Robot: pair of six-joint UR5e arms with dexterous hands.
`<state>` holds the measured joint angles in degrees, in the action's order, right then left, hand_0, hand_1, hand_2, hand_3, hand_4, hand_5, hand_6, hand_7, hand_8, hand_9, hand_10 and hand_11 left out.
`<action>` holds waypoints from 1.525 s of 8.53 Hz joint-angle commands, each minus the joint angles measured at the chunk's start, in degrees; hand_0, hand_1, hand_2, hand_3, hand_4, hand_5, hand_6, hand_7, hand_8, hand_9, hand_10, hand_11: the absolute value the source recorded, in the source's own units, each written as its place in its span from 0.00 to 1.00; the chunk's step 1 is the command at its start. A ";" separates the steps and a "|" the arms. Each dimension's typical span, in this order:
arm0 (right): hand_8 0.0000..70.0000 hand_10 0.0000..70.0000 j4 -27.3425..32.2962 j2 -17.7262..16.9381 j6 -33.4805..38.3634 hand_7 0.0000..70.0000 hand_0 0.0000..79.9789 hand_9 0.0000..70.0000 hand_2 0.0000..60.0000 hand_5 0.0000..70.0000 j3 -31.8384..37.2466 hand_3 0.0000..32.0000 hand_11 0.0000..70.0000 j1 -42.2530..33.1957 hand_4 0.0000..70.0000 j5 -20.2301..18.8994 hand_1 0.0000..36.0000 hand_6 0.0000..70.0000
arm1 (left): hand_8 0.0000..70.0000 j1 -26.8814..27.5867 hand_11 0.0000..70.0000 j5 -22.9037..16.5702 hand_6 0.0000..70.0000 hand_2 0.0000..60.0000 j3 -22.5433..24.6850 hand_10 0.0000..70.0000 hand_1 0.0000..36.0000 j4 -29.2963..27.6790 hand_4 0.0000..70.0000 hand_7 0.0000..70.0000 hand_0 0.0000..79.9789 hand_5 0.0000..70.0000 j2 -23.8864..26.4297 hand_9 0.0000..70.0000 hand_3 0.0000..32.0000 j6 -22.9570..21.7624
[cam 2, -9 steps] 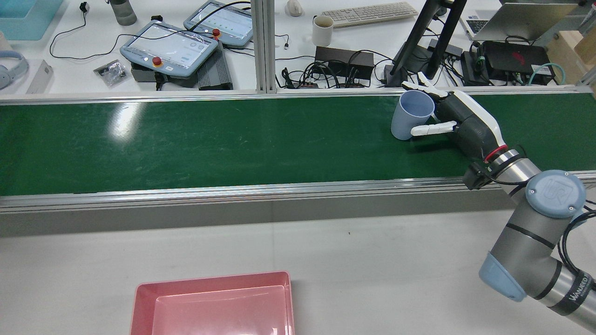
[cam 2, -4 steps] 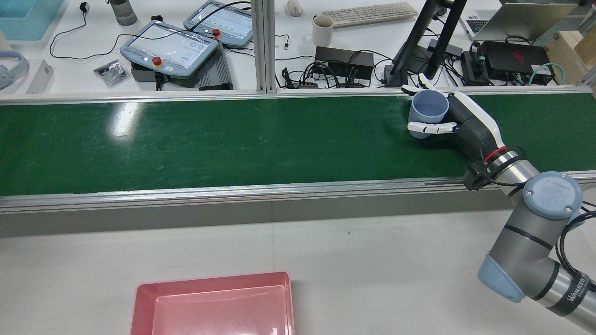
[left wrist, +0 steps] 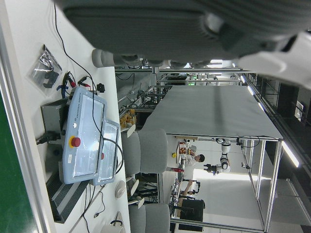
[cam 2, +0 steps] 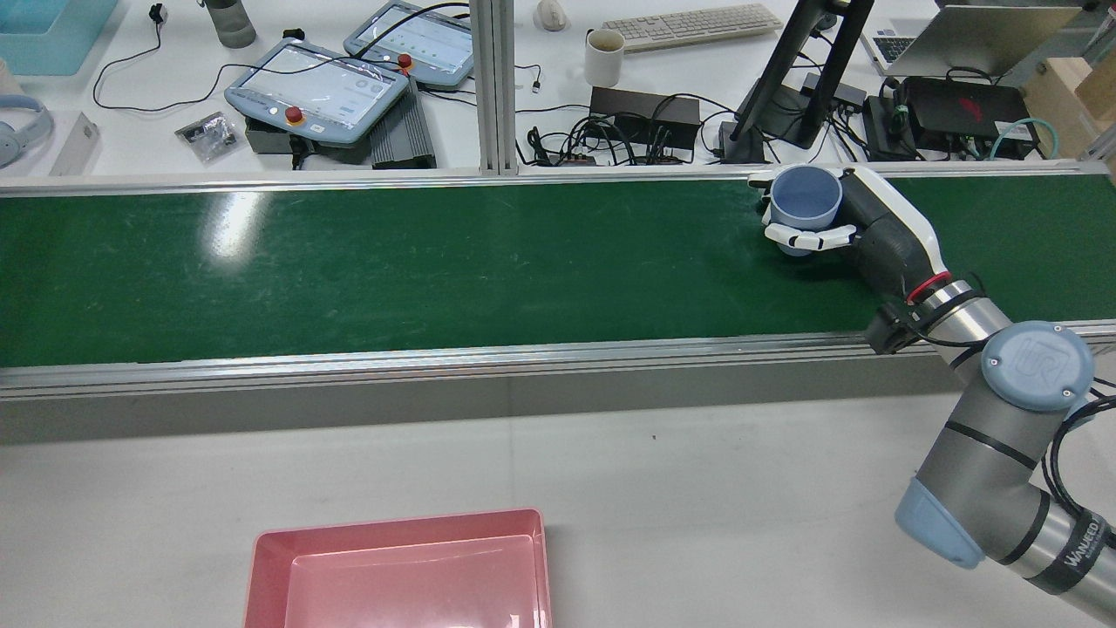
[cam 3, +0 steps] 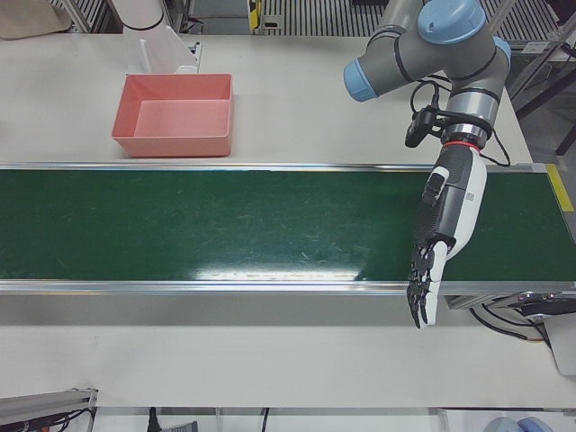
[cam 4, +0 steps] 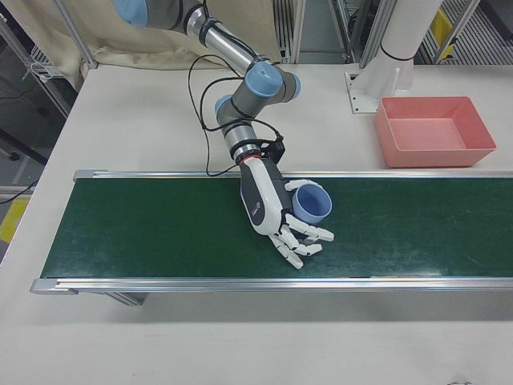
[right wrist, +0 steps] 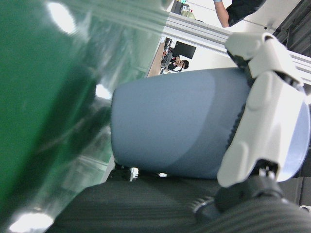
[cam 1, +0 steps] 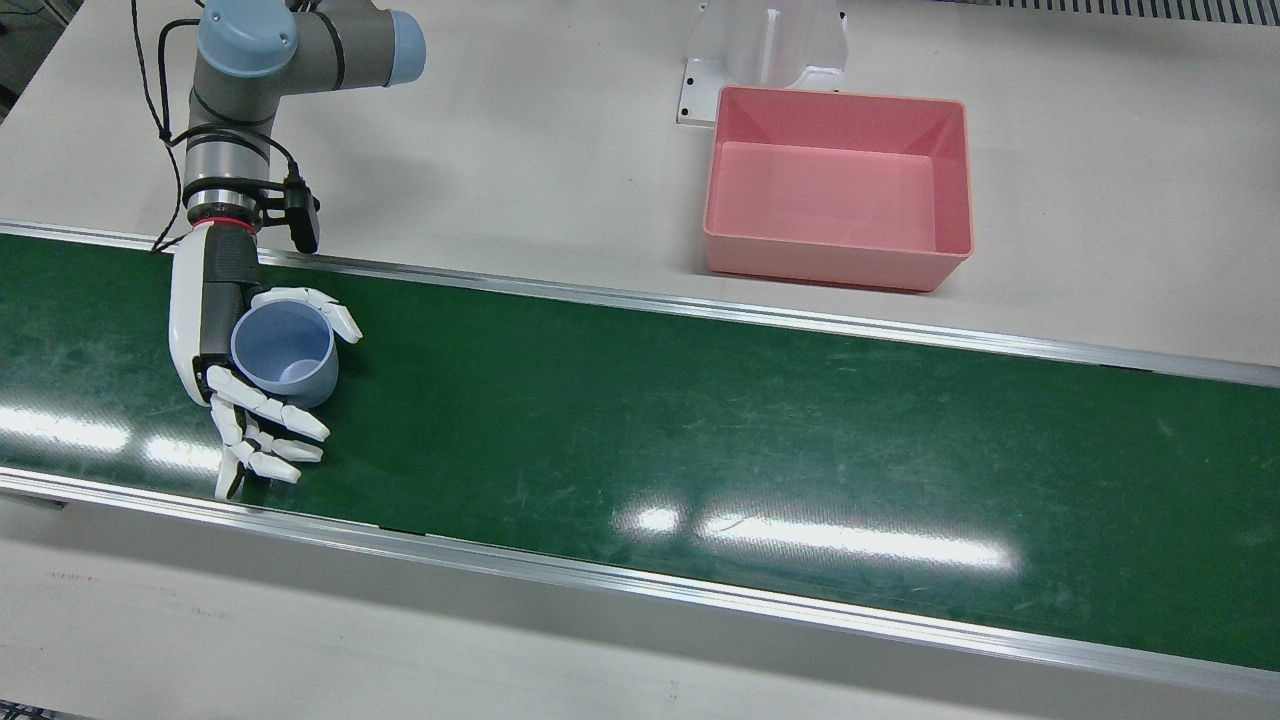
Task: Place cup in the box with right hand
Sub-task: 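Close the right hand fingers around the blue cup's side, then lift the blue cup off the conveyor and carry it over the pink tray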
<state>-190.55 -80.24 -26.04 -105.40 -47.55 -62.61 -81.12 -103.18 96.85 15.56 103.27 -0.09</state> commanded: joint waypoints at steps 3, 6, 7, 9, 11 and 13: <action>0.77 0.30 0.00 0.00 -0.06 1.00 0.66 1.00 0.41 0.19 -10.51 0.00 0.46 -1.14 0.08 0.04 0.57 0.37 | 0.00 0.00 0.00 0.00 0.00 0.00 0.00 0.00 0.00 0.00 0.00 0.00 0.00 0.00 0.00 0.00 0.00 0.00; 0.88 0.35 -0.09 4.56 -2.68 1.00 0.66 1.00 0.10 0.22 -14.65 0.00 0.53 4.10 0.01 0.03 0.41 0.41 | 0.00 0.00 0.00 0.00 0.00 0.00 0.00 0.00 0.00 0.00 0.00 0.00 0.00 0.00 0.00 0.00 0.00 0.00; 0.97 0.38 -0.09 5.00 -6.44 1.00 0.65 1.00 0.00 0.23 -17.53 0.00 0.56 6.65 0.03 0.04 0.29 0.44 | 0.00 0.00 0.00 0.00 0.00 0.00 0.00 0.00 0.00 0.00 0.00 0.00 0.00 0.00 0.00 0.00 0.00 0.00; 1.00 0.41 -0.61 5.01 -9.11 1.00 0.62 1.00 0.00 0.23 -22.82 0.00 0.60 12.01 0.03 -0.23 0.23 0.46 | 0.00 0.00 0.00 0.00 0.00 0.00 0.09 0.00 0.00 0.09 0.00 0.00 0.00 0.00 0.00 0.00 0.00 0.00; 0.99 0.43 -0.70 4.92 -14.61 1.00 0.66 1.00 0.00 0.24 -26.42 0.00 0.63 21.75 0.08 -0.14 0.30 0.47 | 0.00 0.00 0.00 0.00 0.00 0.00 0.00 0.00 0.00 0.00 0.00 0.00 0.00 0.00 0.00 0.00 0.00 0.00; 0.99 0.44 -0.44 5.10 -23.06 1.00 0.65 1.00 0.00 0.24 -27.14 0.00 0.64 30.90 0.04 1.43 0.30 0.47 | 0.00 0.00 0.00 0.00 0.00 0.00 0.00 0.00 0.00 0.00 0.00 0.00 0.00 0.00 0.00 0.00 0.00 0.00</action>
<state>-191.16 -75.25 -41.01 -131.12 -26.01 -62.65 -81.12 -103.18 96.89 15.59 103.27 -0.09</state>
